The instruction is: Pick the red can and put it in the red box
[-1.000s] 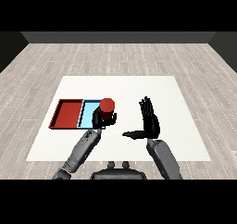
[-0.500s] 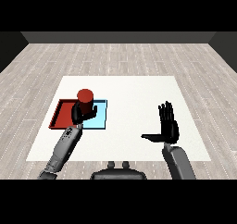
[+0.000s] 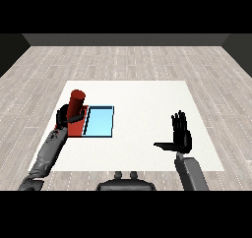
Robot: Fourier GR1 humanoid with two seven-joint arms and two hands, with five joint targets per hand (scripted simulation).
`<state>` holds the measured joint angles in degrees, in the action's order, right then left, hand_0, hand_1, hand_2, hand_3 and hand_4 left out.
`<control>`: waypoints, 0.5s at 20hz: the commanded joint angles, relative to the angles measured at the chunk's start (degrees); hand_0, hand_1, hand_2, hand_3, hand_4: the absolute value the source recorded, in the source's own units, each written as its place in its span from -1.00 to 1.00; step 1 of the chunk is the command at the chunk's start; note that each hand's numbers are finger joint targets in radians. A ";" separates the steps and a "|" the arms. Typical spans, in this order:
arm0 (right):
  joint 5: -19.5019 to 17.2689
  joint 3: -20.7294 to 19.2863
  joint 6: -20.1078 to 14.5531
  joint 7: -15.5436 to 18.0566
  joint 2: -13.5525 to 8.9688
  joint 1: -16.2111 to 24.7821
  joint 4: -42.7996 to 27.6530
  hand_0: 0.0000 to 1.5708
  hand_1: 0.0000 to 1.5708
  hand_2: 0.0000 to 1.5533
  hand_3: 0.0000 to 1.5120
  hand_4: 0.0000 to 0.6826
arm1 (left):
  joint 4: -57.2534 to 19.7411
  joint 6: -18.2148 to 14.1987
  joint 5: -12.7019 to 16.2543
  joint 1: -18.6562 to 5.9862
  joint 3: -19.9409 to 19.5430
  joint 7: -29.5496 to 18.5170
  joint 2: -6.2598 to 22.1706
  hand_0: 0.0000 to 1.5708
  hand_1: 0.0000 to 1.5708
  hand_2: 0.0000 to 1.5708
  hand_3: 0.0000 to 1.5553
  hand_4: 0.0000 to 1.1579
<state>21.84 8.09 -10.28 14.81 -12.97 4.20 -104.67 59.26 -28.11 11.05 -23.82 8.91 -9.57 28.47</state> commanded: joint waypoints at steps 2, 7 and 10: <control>0.10 -2.34 1.50 0.44 -1.44 -1.82 3.99 -1.00 -1.00 -1.00 -1.00 -1.00 | -17.85 1.41 -3.89 -2.85 -0.32 0.23 2.07 1.00 1.00 0.97 0.89 0.82; -0.15 -2.29 1.11 3.11 1.19 -3.85 8.00 -1.00 -1.00 -1.00 -1.00 -1.00 | -33.19 1.87 -7.64 -5.62 0.45 2.21 3.63 0.57 0.57 0.46 0.37 0.59; -2.01 -1.55 0.07 2.58 1.41 -5.55 9.85 -1.00 -1.00 -1.00 -1.00 -1.00 | -41.45 5.84 -7.34 -9.78 -0.22 3.73 2.25 -0.19 -0.19 -0.24 -1.00 0.33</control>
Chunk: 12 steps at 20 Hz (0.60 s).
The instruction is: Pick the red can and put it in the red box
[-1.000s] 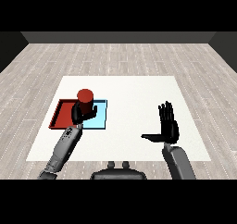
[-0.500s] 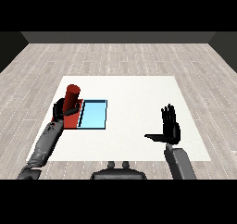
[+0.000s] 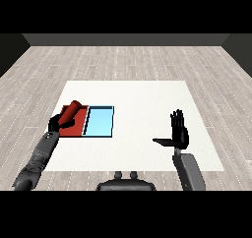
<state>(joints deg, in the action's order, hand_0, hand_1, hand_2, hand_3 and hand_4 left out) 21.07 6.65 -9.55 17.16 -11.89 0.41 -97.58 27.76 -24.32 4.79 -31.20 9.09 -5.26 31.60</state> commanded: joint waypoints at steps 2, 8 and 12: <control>-0.59 -0.13 0.70 2.21 1.28 -2.40 5.20 -1.00 -1.00 -1.00 -1.00 -1.00 | -13.90 0.56 -2.26 -3.41 0.10 0.77 -2.59 -1.00 -1.00 -0.59 -1.00 0.22; -2.38 0.06 -1.51 3.07 3.28 -4.79 7.73 -1.00 -1.00 -1.00 -1.00 -1.00 | -20.53 9.40 -4.27 -5.85 1.33 -2.29 -3.19 -1.00 -1.00 -1.00 -1.00 -0.03; -0.23 -1.54 2.87 4.34 1.12 -2.48 6.09 -1.00 -1.00 -1.00 -1.00 -1.00 | -24.88 5.69 -6.35 -9.06 1.85 0.03 -4.17 -1.00 -1.00 -1.00 -1.00 -1.00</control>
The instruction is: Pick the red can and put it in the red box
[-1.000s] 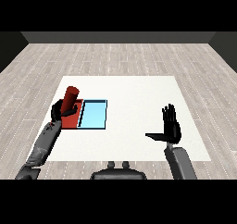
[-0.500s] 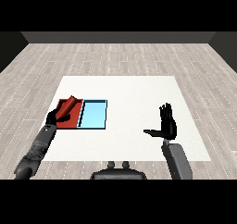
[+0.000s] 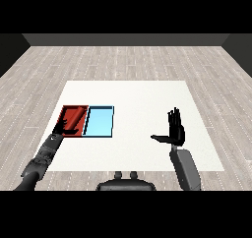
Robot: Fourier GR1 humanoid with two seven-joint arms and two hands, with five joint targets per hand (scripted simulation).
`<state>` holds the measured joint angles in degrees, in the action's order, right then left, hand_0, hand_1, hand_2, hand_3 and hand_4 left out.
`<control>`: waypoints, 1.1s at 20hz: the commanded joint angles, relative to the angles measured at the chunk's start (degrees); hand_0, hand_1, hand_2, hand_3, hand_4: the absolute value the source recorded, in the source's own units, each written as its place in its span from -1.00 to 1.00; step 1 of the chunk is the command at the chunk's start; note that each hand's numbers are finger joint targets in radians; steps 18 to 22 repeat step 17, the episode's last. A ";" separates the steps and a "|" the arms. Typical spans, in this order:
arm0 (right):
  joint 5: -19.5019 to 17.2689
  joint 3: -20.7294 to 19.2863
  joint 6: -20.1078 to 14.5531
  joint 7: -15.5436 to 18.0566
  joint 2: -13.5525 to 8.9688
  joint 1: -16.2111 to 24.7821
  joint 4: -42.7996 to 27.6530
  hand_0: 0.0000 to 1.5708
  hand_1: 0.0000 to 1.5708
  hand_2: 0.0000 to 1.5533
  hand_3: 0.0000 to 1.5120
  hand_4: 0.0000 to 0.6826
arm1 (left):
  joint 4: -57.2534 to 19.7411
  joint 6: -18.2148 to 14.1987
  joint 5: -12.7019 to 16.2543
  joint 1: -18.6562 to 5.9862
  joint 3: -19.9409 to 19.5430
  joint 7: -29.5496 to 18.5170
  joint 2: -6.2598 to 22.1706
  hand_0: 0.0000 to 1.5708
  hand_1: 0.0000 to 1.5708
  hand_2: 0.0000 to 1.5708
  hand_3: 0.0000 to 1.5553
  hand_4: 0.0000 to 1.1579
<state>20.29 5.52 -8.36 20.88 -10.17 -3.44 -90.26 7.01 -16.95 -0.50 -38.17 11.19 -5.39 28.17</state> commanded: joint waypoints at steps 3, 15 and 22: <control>0.07 -0.27 1.69 2.39 0.27 0.70 1.51 -1.00 -1.00 -1.00 -1.00 -1.00 | 2.25 -0.36 8.22 1.21 -9.14 -11.29 0.68 -1.00 -1.00 -1.00 -1.00 -1.00; -0.31 1.15 4.11 2.13 -0.69 0.02 0.42 -1.00 -1.00 -1.00 -1.00 -1.00 | 27.71 25.24 27.16 3.95 -21.07 -38.42 -15.35 -1.00 -1.00 -1.00 -1.00 -1.00; -1.24 0.98 5.37 4.63 -0.94 0.84 3.73 -1.00 -1.00 -1.00 -1.00 -1.00 | 33.94 25.17 26.16 7.87 -18.48 -38.34 -16.28 -1.00 -1.00 -1.00 -1.00 -1.00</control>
